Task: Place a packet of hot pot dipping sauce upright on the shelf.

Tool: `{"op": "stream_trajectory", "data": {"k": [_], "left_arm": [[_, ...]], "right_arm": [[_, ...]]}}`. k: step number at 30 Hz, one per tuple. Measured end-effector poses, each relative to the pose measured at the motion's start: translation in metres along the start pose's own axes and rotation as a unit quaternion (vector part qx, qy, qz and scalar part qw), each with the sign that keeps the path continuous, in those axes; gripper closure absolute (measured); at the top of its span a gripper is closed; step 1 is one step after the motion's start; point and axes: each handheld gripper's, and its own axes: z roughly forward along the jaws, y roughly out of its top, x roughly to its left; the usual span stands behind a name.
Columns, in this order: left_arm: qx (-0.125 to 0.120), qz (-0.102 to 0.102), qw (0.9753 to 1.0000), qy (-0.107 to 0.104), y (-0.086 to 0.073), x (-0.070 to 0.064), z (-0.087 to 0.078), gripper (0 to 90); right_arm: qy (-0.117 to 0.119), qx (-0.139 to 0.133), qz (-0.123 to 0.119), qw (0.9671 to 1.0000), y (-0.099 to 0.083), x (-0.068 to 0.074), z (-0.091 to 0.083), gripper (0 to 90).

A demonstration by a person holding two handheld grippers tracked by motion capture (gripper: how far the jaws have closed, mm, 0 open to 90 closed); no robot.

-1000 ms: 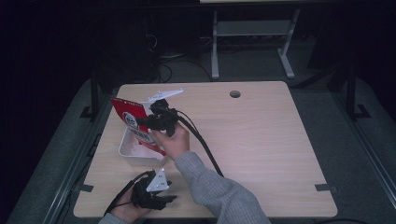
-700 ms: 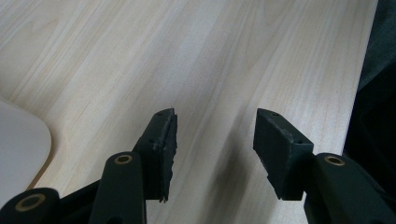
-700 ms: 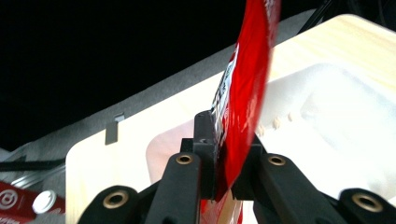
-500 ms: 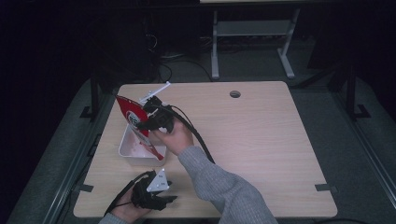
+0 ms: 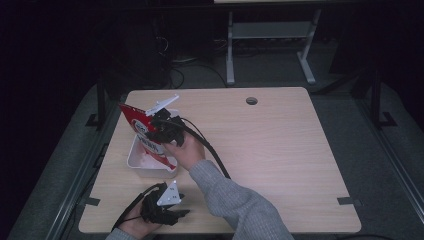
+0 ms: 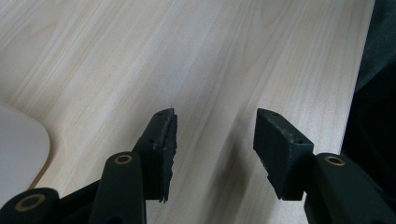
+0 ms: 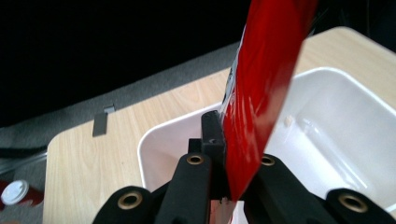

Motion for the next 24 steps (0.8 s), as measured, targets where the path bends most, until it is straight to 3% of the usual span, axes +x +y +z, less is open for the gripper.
{"op": "stream_trajectory", "data": {"k": [6, 11, 16, 24], "left_arm": [[0.000, -0.001, 1.0000, -0.001, 0.000, 0.000, 0.000, 48.3], [0.001, 0.000, 1.0000, -0.001, 0.000, -0.001, 0.000, 48.3], [0.002, 0.002, 1.0000, 0.001, 0.000, 0.000, 0.000, 48.3], [0.001, 0.000, 1.0000, 0.001, 0.000, -0.001, 0.000, 48.3]], "right_arm": [[-0.015, -0.054, 0.011, 0.9984, -0.006, 0.003, -0.007, 89.5], [-0.008, -0.077, 0.031, 0.9965, -0.014, 0.000, -0.003, 89.6], [-0.006, -0.069, 0.026, 0.9972, -0.024, -0.002, 0.004, 89.5], [-0.011, -0.055, 0.002, 0.9984, -0.032, 0.000, -0.001, 89.1]]}}
